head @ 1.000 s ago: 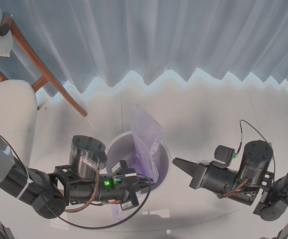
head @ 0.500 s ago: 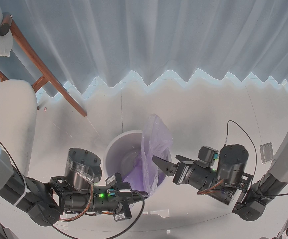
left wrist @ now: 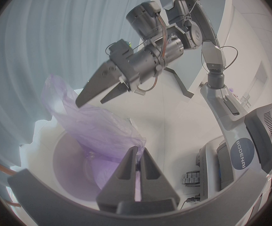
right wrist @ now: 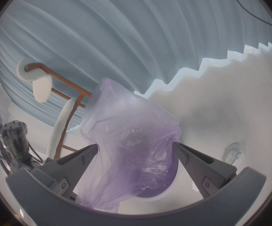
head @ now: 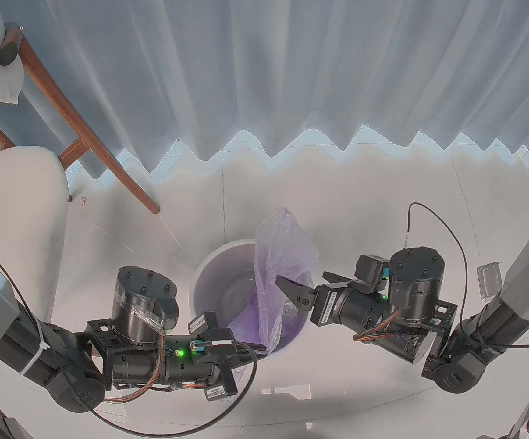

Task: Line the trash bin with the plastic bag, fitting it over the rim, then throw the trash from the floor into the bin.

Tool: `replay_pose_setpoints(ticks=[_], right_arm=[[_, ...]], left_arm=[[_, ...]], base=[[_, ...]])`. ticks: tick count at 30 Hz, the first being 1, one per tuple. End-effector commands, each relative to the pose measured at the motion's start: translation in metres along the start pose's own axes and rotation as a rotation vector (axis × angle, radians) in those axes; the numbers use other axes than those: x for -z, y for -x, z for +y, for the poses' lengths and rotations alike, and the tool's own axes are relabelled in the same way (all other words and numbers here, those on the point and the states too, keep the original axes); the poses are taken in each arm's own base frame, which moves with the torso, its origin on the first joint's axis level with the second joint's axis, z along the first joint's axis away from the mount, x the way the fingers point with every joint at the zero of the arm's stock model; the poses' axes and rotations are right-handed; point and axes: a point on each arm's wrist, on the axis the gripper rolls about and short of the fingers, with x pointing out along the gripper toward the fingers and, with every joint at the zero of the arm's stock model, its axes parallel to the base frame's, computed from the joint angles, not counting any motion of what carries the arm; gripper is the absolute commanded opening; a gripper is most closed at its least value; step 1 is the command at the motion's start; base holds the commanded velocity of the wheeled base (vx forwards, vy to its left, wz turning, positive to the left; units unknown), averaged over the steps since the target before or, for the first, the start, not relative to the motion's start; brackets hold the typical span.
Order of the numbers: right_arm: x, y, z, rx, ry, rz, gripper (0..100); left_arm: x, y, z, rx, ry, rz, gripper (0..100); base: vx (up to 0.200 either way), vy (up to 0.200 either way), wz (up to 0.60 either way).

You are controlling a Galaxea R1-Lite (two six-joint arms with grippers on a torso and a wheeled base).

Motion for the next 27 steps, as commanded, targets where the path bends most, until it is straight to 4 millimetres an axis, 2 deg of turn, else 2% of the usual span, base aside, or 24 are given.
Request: replay_pose_setpoints(ticks=[1, 9, 16, 22, 27], right_arm=[[-0.022, 0.02, 0.012, -0.058, -0.001, -0.066, 100], [-0.024, 0.018, 0.016, -0.068, 0.016, -0.068, 100], [-0.021, -0.005, 0.018, -0.05, 0.06, -0.038, 100], [-0.035, -0.018, 0.025, -0.036, 0.064, -0.033, 100], [-0.042, -0.02, 0.028, -0.02, 0.066, -0.021, 100]], left_arm=[[0.002, 0.004, -0.001, -0.006, 0.003, 0.002, 0], [-0.001, 0.006, 0.0, -0.014, -0.002, -0.009, 0], [-0.003, 0.004, -0.001, -0.006, -0.008, -0.017, 0], [-0.002, 0.003, -0.002, -0.002, -0.005, -0.011, 0], [-0.002, 0.004, -0.001, -0.007, -0.005, -0.013, 0]], base=[[0.0, 0.0, 0.0], [0.0, 0.0, 0.0], [0.0, 0.0, 0.0], [0.0, 0.0, 0.0], [0.0, 0.0, 0.0]])
